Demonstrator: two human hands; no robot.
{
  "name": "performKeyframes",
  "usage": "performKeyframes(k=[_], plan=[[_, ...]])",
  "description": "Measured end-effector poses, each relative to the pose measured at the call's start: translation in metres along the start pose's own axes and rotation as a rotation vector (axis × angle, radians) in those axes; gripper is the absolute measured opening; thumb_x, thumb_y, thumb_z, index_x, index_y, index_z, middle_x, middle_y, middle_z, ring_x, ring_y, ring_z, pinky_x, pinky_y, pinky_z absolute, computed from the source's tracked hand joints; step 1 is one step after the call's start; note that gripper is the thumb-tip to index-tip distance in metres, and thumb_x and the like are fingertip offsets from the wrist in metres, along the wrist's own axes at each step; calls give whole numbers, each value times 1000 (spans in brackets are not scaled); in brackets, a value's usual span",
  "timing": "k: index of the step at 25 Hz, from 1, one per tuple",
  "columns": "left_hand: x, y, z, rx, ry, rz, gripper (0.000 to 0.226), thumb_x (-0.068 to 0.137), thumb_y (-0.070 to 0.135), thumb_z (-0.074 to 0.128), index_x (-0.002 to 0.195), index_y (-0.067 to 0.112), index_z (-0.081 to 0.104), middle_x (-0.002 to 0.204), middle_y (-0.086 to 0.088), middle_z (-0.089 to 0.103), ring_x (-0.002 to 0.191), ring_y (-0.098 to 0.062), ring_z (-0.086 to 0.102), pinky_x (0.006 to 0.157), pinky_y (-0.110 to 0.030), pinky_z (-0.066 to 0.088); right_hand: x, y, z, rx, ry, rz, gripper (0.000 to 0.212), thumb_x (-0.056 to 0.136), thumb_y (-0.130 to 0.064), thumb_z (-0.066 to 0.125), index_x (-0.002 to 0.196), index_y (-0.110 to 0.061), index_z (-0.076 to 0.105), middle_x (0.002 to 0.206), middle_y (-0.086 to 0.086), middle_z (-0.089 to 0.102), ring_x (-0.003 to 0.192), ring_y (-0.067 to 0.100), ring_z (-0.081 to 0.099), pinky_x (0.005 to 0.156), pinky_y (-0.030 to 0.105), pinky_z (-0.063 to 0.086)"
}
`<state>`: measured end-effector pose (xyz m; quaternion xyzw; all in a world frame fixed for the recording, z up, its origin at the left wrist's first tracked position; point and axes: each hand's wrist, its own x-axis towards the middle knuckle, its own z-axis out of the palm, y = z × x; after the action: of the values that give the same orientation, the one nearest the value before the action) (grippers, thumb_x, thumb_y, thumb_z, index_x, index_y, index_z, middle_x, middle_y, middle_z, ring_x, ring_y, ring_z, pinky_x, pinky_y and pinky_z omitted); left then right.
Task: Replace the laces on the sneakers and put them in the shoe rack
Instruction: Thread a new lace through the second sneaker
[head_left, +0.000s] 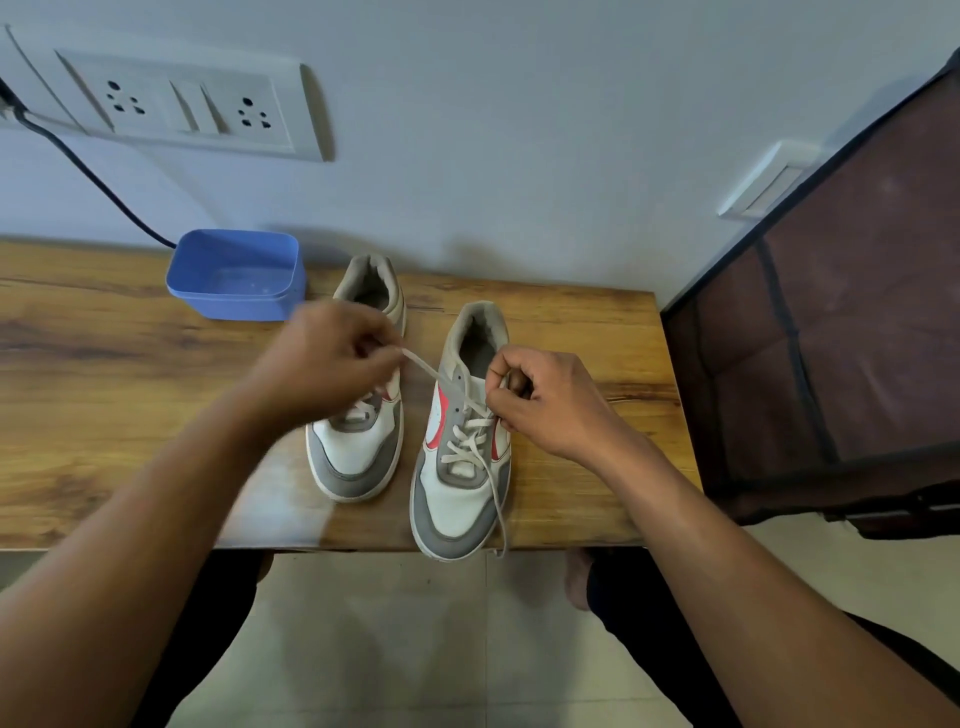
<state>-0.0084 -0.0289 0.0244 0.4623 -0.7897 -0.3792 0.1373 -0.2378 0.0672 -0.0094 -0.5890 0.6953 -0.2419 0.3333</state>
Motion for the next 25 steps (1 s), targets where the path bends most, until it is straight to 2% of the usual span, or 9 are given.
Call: performKeyframes(k=[3,8,11,13,16,18,21,23,25], plan=[[-6,-1,-14,-95,80,-49,12,89,12,73,78,17,76,68,2,74,70,-14,72,72,-33,57,-1,-1,-2,-25,-5,-8,9,89,-17,72,87,-25,68,72,-11,62,61,-1,56,57,15,47],[-10,8,-11,-105,85,-44,12,87,12,75,75,12,75,65,-1,73,66,-18,71,67,-36,58,-2,-4,-3,-39,-13,7,9,90,-17,74,92,-25,70,75,-9,65,64,1,59,60,19,51],[-16,29,-1,-285,-93,12,9,90,6,73,81,4,74,67,-8,73,64,-23,71,61,-25,56,-6,-11,-6,139,10,116,11,97,-22,72,106,-22,66,76,4,75,65,12,73,62,30,62],[-28,46,21,-278,-208,144,6,90,8,74,85,10,77,72,-3,75,65,-18,72,64,-26,59,-11,-21,-7,348,-61,261,17,100,-28,71,109,-16,63,77,9,77,64,22,76,59,35,62],[-40,54,47,-190,-348,293,10,89,16,76,92,24,82,84,14,77,77,-2,72,73,-23,58,-23,-27,-11,448,-201,356,20,95,-9,74,113,-9,66,78,6,77,61,16,73,54,27,57],[-38,47,47,-153,-389,287,9,90,19,76,95,23,82,84,17,77,77,-1,71,75,-23,57,-31,-19,-27,475,-188,379,21,92,3,74,112,-1,70,80,11,77,58,13,70,50,24,55],[-22,28,34,-131,-235,167,16,93,15,71,105,22,78,82,9,78,76,-6,74,82,-38,61,-41,2,-69,380,-135,404,14,92,0,75,105,1,76,86,16,79,53,10,62,48,19,51],[-11,17,31,23,-104,179,30,93,16,69,120,29,72,82,12,75,77,-2,70,83,-36,60,-44,17,-88,204,-109,426,8,95,-7,75,101,-4,78,82,10,80,51,7,60,46,18,48],[-4,15,36,147,-86,234,42,92,18,68,130,37,66,84,15,73,79,-1,67,80,-32,57,-41,28,-88,-87,-103,411,7,97,-15,73,94,-14,79,81,1,80,61,7,68,57,22,55]])
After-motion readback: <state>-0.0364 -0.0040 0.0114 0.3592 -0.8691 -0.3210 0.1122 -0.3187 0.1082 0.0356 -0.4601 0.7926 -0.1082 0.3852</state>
